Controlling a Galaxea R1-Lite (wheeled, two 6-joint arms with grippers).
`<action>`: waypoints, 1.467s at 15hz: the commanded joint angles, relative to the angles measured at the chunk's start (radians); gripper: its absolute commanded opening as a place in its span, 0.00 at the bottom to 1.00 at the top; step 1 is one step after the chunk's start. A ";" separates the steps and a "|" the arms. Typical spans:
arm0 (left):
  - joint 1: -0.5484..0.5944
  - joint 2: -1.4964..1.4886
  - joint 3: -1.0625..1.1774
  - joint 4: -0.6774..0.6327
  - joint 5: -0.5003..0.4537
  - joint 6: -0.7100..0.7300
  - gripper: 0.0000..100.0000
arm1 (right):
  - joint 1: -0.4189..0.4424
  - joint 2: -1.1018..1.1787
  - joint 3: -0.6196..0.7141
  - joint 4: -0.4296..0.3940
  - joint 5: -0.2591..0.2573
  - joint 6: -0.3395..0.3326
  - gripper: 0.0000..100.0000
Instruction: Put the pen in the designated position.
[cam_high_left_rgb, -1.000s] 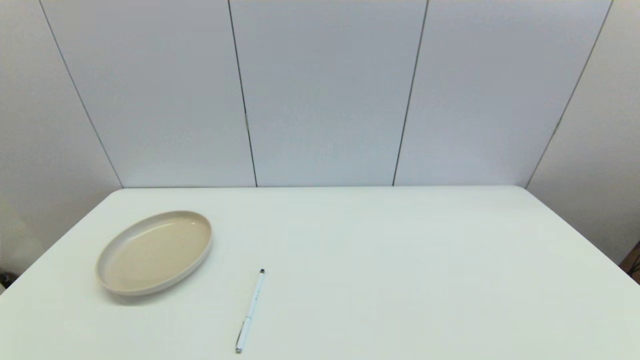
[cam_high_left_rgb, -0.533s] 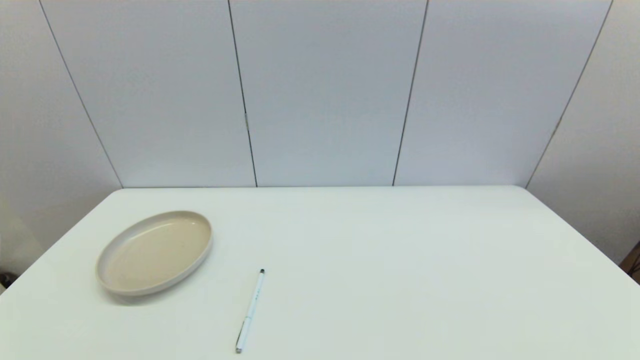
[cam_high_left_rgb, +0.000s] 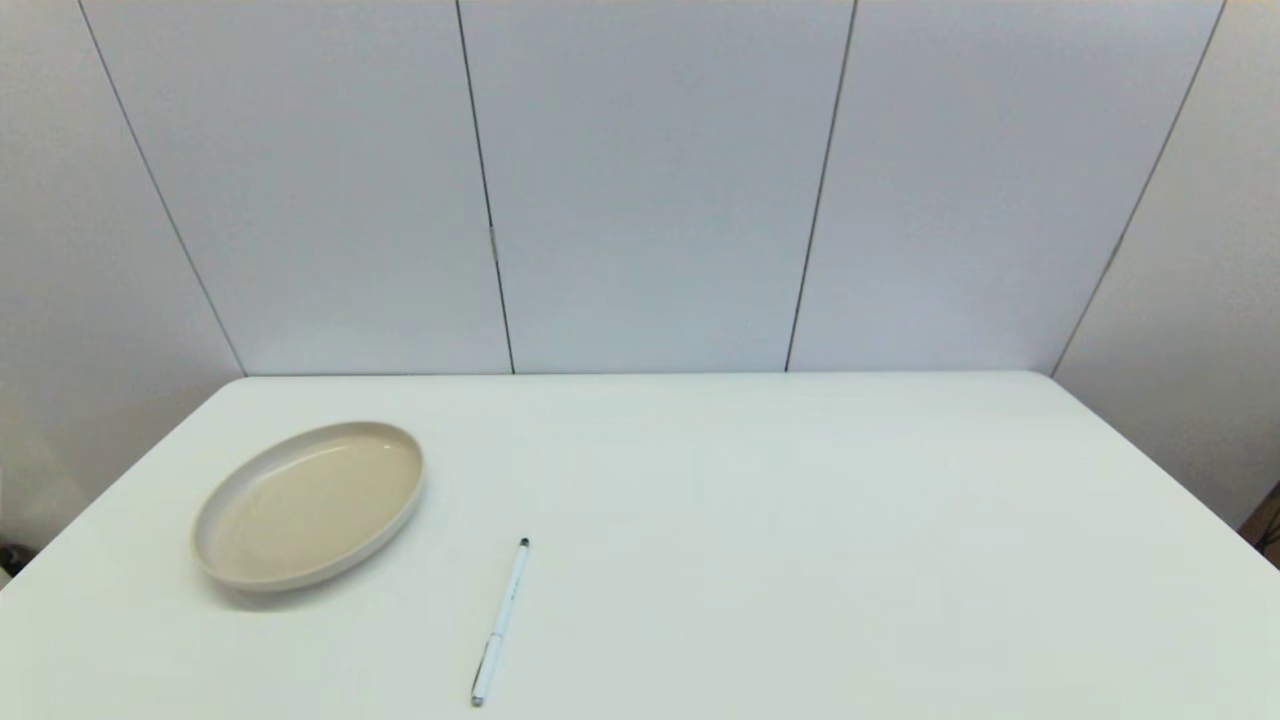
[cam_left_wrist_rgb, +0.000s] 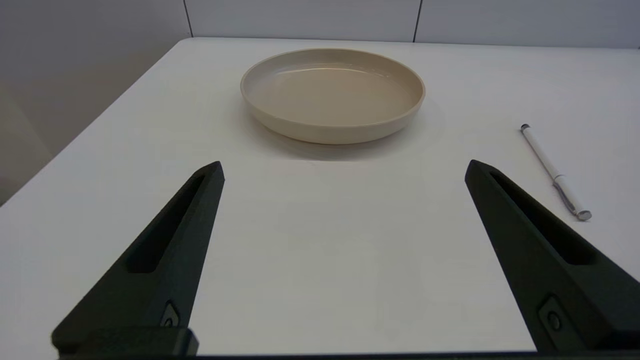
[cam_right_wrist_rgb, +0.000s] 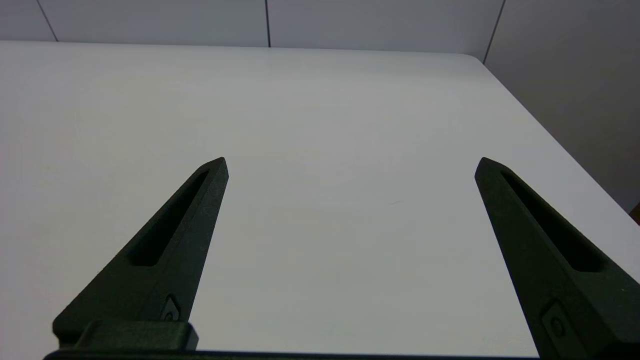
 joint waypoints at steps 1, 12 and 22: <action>0.000 0.012 -0.002 0.002 0.001 0.035 1.00 | 0.000 0.001 0.000 0.000 0.000 -0.001 1.00; -0.024 0.415 -0.341 0.002 -0.027 0.044 1.00 | 0.000 0.001 0.000 0.000 0.000 -0.001 1.00; -0.164 0.713 -0.588 0.015 -0.147 0.064 1.00 | 0.000 0.001 0.000 0.000 0.000 -0.001 1.00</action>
